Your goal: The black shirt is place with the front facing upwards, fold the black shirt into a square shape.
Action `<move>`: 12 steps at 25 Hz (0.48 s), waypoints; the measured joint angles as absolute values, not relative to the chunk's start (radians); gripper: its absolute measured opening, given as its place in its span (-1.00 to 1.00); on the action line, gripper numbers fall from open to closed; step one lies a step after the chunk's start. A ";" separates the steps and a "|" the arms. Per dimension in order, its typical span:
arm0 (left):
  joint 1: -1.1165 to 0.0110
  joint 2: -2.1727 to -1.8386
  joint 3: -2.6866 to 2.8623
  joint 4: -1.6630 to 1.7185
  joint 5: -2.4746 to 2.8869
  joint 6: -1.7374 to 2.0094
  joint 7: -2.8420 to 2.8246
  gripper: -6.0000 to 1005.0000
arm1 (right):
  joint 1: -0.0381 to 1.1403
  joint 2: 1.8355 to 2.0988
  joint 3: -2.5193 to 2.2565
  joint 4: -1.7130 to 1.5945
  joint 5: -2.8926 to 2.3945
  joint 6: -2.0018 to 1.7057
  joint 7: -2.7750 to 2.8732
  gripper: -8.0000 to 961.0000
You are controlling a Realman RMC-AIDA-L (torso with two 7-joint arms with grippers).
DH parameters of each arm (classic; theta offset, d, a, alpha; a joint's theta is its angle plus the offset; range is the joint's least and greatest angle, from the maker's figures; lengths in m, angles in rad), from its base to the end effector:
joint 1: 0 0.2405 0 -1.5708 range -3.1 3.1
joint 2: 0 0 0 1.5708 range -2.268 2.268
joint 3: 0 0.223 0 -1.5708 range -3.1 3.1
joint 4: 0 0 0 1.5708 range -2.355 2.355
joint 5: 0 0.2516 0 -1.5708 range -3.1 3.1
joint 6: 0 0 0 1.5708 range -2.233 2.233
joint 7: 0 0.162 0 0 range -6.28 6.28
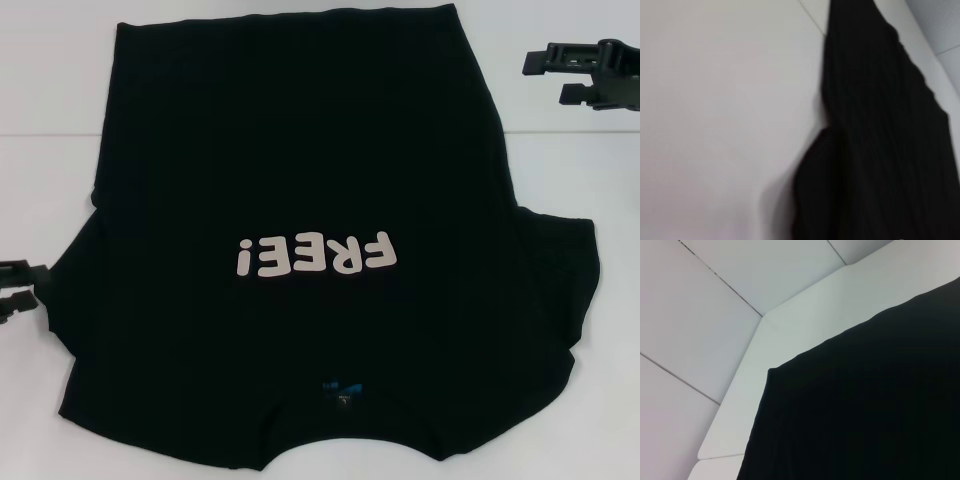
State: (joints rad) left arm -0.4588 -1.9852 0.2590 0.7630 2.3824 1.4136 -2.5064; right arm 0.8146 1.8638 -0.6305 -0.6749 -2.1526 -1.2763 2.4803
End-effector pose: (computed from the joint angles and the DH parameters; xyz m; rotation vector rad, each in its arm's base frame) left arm -0.3811 0.3377 0.1071 -1.5926 -2.0368 -0.6939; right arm 0.2111 0.4794 0.1131 -2.1075 1.5709 0.6874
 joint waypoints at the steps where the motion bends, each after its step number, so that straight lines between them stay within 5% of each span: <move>1: -0.459 -1.987 0.262 0.762 2.390 1.400 -2.500 -0.12 | 0.815 1.864 -0.630 -0.675 -2.152 -1.276 2.480 0.96; 12: -0.471 -1.991 0.318 0.715 2.412 1.284 -2.463 -0.12 | 0.814 1.864 -0.626 -0.673 -2.151 -1.276 2.484 0.96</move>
State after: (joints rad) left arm -0.4715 -1.9911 0.3183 0.7152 2.4116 1.2835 -2.4628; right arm 0.8141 1.8638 -0.6263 -0.6734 -2.1508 -1.2760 2.4844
